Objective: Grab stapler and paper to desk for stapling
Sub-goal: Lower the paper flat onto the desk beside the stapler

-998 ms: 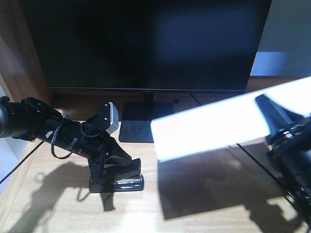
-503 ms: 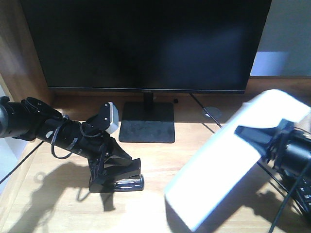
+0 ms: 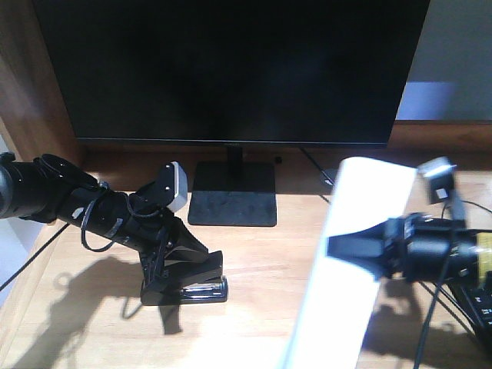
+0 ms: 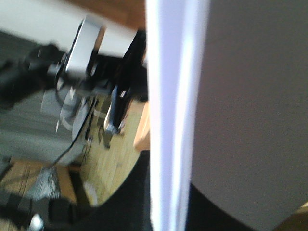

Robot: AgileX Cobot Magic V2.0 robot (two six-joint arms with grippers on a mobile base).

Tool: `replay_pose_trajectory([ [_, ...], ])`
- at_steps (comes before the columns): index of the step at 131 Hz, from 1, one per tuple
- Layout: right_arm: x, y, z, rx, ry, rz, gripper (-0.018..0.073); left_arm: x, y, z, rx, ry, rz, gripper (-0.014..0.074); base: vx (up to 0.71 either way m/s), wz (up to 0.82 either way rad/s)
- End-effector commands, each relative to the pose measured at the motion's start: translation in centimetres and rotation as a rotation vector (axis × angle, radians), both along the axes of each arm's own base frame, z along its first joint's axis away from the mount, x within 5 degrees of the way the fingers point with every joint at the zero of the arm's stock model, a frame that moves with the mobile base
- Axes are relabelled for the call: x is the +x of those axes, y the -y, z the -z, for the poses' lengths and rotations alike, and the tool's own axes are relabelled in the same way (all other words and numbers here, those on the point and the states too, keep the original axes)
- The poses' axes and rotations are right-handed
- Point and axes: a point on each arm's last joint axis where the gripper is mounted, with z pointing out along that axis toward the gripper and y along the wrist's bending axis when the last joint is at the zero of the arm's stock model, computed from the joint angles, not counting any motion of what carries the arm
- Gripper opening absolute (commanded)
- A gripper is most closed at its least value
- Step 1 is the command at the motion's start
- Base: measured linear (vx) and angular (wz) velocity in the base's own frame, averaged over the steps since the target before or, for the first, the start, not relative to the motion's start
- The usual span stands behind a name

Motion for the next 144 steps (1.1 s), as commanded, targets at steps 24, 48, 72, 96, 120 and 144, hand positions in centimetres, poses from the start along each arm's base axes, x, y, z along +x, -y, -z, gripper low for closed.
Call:
replay_pose_trajectory([
  [24, -1.0, -2.7, -1.9, 0.103, 0.104, -0.174, -0.0003, 0.1, 0.5, -2.5, -0.071, 0.039, -0.003, -0.0006, 0.0, 0.0],
  [48, -0.4, -2.0, -0.2, -0.111, 0.109, -0.125, -0.0003, 0.1, 0.5, -2.5, -0.071, 0.039, -0.003, -0.0006, 0.0, 0.0],
  [72, -0.1, -1.2, 1.1, -0.279, 0.12, -0.091, -0.0003, 0.1, 0.5, -2.5, -0.071, 0.039, -0.003, -0.0006, 0.0, 0.0],
  [96, 0.6, -0.6, 1.7, -0.379, 0.171, -0.032, -0.0003, 0.1, 0.5, -2.5, -0.071, 0.039, -0.003, -0.0006, 0.0, 0.0],
  [120, 1.0, -0.6, 3.0, -0.4, 0.178, -0.079, -0.0003, 0.1, 0.5, -2.5, -0.071, 0.039, -0.003, -0.0006, 0.0, 0.0],
  [144, 1.2, -0.9, 4.1, -0.394, 0.207, -0.154, -0.0003, 0.1, 0.5, -2.5, -0.071, 0.039, -0.003, -0.0006, 0.0, 0.0],
])
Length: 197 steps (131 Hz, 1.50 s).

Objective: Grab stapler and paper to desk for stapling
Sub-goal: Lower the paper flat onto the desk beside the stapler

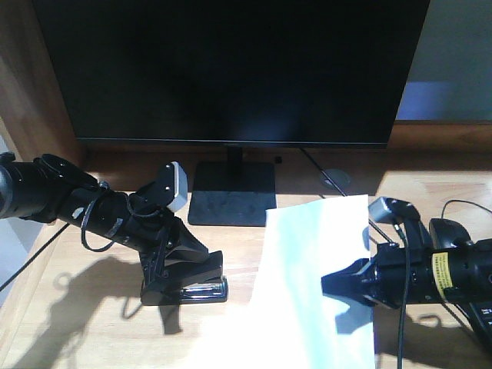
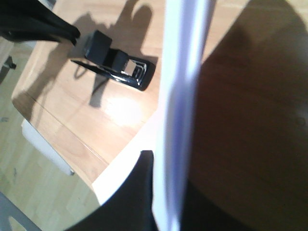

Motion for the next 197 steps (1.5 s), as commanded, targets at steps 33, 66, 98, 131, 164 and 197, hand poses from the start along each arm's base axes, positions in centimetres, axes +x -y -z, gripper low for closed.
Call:
replay_pose_trajectory([
  [33, -0.3, -1.3, -2.2, 0.164, 0.183, -0.196, -0.0003, 0.1, 0.5, -2.5, -0.071, 0.039, -0.003, -0.0006, 0.0, 0.0],
  [66, 0.7, -1.3, -1.5, 0.217, 0.131, -0.087, -0.0003, 0.1, 0.5, -2.5, -0.071, 0.039, -0.003, -0.0006, 0.0, 0.0],
  [98, 1.4, -1.5, 0.7, 0.278, 0.036, -0.055, -0.0003, 0.1, 0.5, -2.5, -0.071, 0.039, -0.003, -0.0006, 0.0, 0.0],
  [131, 2.0, -1.7, 1.6, 0.363, 0.026, -0.023, -0.0003, 0.1, 0.5, -2.5, -0.071, 0.039, -0.003, -0.0006, 0.0, 0.0],
  [164, 2.3, -3.8, 2.2, 0.395, -0.008, -0.065, -0.0003, 0.1, 0.5, -2.5, -0.071, 0.039, -0.003, -0.0006, 0.0, 0.0],
  [197, 3.5, -5.8, 3.1, 0.476, -0.042, 0.054, -0.0003, 0.1, 0.5, -2.5, -0.071, 0.039, -0.003, -0.0006, 0.0, 0.0],
])
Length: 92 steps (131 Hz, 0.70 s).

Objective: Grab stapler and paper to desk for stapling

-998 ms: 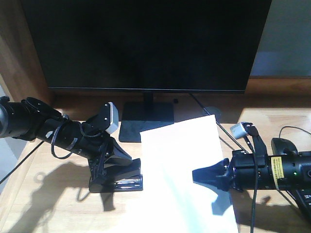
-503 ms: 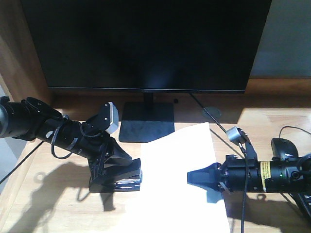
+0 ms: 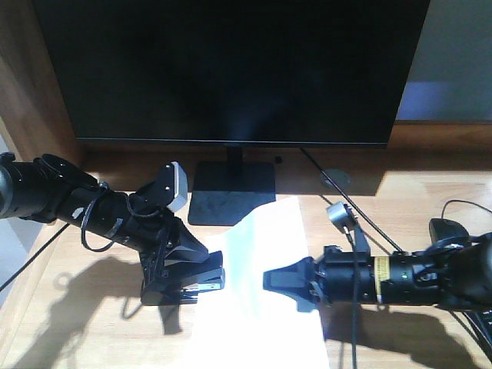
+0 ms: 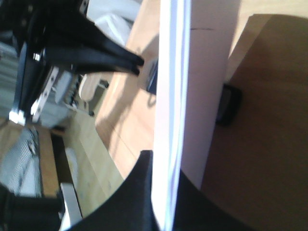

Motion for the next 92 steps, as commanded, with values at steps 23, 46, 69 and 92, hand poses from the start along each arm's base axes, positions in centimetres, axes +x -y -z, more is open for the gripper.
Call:
replay_pose_trajectory([
  [23, 1.8, -0.3, -0.7, 0.135, 0.007, 0.159, -0.0003, 0.1, 0.5, -2.5, -0.071, 0.039, -0.003, -0.0006, 0.0, 0.0],
  [46, 1.9, -0.4, 0.3, 0.161, -0.032, 0.171, -0.0003, 0.1, 0.5, -2.5, -0.071, 0.039, -0.003, -0.0006, 0.0, 0.0],
  [69, 1.8, -0.5, 0.7, 0.188, -0.048, 0.161, -0.0003, 0.1, 0.5, -2.5, -0.071, 0.039, -0.003, -0.0006, 0.0, 0.0],
  [92, 1.7, -0.5, 0.9, 0.201, -0.052, 0.156, -0.0003, 0.1, 0.5, -2.5, -0.071, 0.039, -0.003, -0.0006, 0.0, 0.0],
])
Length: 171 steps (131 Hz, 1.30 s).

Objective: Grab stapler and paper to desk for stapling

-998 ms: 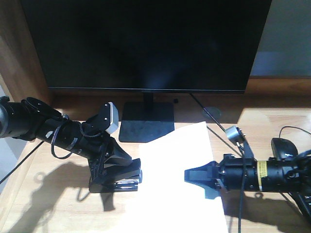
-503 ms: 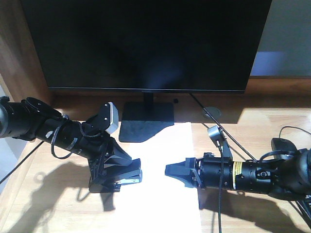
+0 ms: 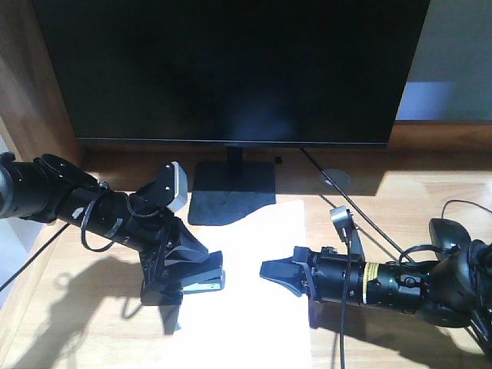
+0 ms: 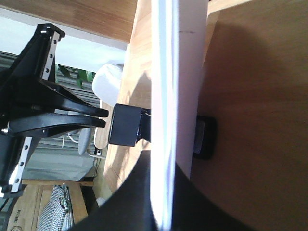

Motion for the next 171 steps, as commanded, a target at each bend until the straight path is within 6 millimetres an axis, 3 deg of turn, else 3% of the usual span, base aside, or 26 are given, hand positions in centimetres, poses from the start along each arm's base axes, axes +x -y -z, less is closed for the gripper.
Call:
replay_pose_trajectory([
  [1, 0.5, -0.3, -2.1, 0.093, 0.089, -0.011, -0.0003, 0.1, 0.5, -2.5, -0.071, 0.039, -0.003, -0.0006, 0.0, 0.0],
  [123, 0.4, -0.4, -2.2, 0.11, 0.096, -0.024, -0.0003, 0.2, 0.6, -2.6, -0.088, 0.033, -0.018, -0.0006, 0.0, 0.0],
  [171, 0.3, -0.4, -2.3, 0.117, 0.098, -0.026, -0.0003, 0.6, 0.7, 1.0, -0.065, -0.041, 0.001, -0.0006, 0.0, 0.0],
])
